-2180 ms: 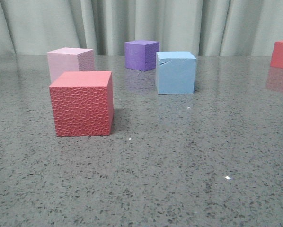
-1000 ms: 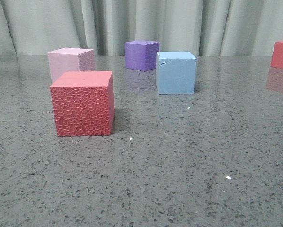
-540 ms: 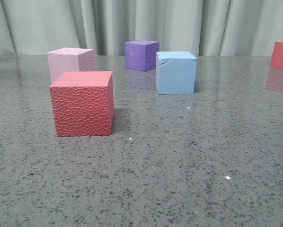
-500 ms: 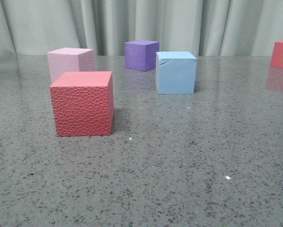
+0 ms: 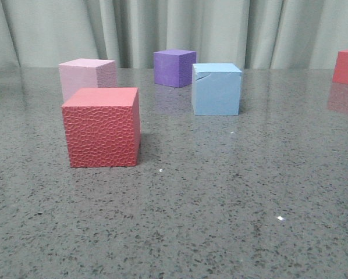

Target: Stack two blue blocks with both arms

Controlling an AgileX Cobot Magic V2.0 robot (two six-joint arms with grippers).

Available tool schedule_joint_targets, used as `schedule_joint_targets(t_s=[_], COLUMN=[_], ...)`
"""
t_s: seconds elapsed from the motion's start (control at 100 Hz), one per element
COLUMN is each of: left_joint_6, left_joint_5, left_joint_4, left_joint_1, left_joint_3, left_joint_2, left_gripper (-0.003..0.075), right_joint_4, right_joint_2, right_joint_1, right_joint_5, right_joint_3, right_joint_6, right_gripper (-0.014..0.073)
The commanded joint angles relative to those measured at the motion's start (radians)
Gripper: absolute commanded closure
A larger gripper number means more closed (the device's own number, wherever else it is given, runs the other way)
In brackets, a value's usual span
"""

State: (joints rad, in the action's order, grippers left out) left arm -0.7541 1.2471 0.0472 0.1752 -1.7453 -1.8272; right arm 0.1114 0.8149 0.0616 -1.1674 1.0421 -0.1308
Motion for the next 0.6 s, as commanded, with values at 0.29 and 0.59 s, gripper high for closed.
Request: schedule_joint_targets(t_s=[0.29,0.59], left_joint_6=[-0.001,0.005], left_joint_5=[0.031,0.031], left_joint_4=[0.015,0.014], left_joint_1=[0.001,0.001], left_joint_3=[0.017,0.028], left_joint_2=[0.035,0.027], left_gripper=[0.008,0.008], right_joint_4=[0.011,0.011], right_joint_2=[-0.007,-0.007], right_joint_1=[-0.007,-0.007], right_joint_5=[0.057,0.057], right_joint_3=[0.023,0.023], right_joint_6=[0.006,0.006], right_gripper=[-0.0053,-0.0053])
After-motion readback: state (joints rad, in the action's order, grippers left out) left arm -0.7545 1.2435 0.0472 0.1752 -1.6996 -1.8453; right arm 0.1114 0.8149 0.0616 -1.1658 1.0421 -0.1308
